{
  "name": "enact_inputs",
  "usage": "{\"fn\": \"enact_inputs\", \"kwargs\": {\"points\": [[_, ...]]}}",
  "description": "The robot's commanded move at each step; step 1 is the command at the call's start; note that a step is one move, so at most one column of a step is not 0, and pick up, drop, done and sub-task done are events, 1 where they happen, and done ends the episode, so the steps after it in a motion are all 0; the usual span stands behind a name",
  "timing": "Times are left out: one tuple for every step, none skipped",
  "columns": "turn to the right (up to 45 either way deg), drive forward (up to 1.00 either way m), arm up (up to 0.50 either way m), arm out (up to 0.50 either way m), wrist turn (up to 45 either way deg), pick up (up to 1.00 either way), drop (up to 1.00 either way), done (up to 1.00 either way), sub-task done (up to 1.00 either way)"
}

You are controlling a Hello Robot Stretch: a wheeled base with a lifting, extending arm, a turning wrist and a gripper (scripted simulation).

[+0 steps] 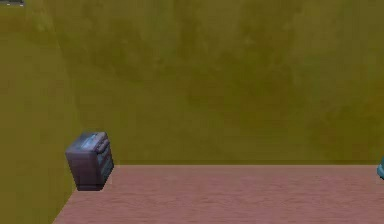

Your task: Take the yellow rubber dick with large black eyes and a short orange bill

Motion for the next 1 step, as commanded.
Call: {"fn": "enact_inputs", "kwargs": {"points": [[0.0,0.0,0.5,0.0,0.0,0.0,0.0,0.0,0.0]]}}
